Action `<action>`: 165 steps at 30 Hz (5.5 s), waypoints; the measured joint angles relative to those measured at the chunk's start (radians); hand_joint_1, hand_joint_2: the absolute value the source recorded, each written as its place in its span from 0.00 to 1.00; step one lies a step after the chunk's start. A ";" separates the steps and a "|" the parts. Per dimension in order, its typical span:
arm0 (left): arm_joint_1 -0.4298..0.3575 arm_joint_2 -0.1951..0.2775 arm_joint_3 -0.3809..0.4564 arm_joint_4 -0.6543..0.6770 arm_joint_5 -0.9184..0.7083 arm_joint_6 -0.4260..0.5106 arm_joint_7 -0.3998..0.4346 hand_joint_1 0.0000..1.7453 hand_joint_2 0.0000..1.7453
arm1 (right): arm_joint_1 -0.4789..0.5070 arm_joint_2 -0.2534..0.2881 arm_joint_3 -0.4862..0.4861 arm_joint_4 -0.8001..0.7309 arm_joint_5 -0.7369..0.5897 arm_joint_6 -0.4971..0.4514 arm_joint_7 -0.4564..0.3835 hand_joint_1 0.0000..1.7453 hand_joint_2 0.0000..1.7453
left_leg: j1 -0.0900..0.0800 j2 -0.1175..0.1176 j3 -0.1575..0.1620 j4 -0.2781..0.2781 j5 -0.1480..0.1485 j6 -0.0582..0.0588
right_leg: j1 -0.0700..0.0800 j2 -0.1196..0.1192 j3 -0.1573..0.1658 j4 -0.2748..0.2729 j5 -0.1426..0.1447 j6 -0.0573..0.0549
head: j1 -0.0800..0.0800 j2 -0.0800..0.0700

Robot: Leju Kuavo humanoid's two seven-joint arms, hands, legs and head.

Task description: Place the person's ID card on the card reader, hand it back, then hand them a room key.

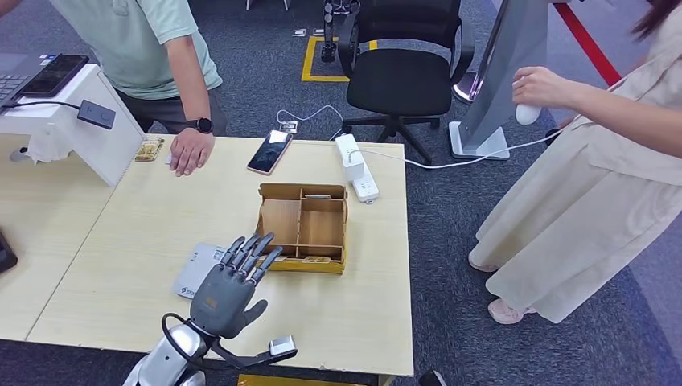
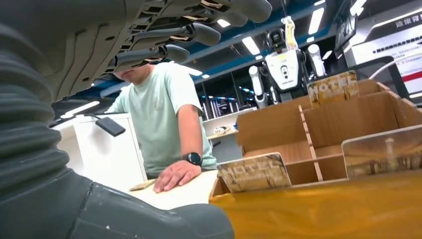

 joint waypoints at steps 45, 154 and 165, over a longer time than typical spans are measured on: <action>-0.112 -0.150 0.012 0.146 0.059 -0.057 0.035 0.00 1.00 | 0.000 -0.008 0.079 0.040 0.000 -0.005 0.012 0.00 0.00 | 0.000 0.000 0.000 0.000 0.000 0.000 | 0.000 0.000 0.000 0.000 0.000 0.000 | 0.000 0.000; -0.156 -0.199 0.151 0.331 0.023 0.012 0.022 0.00 1.00 | 0.021 -0.009 0.103 -0.004 0.000 0.031 0.013 0.00 0.00 | 0.000 0.000 -0.001 0.000 0.000 0.000 | 0.000 0.000 0.000 0.000 0.000 0.000 | 0.000 0.000; -0.156 -0.207 0.151 0.372 0.022 0.011 0.022 0.00 1.00 | 0.021 -0.009 0.103 -0.004 0.000 0.033 0.011 0.00 0.00 | 0.000 0.000 -0.001 0.000 0.000 0.000 | 0.000 0.000 0.000 0.000 0.000 0.000 | 0.000 0.000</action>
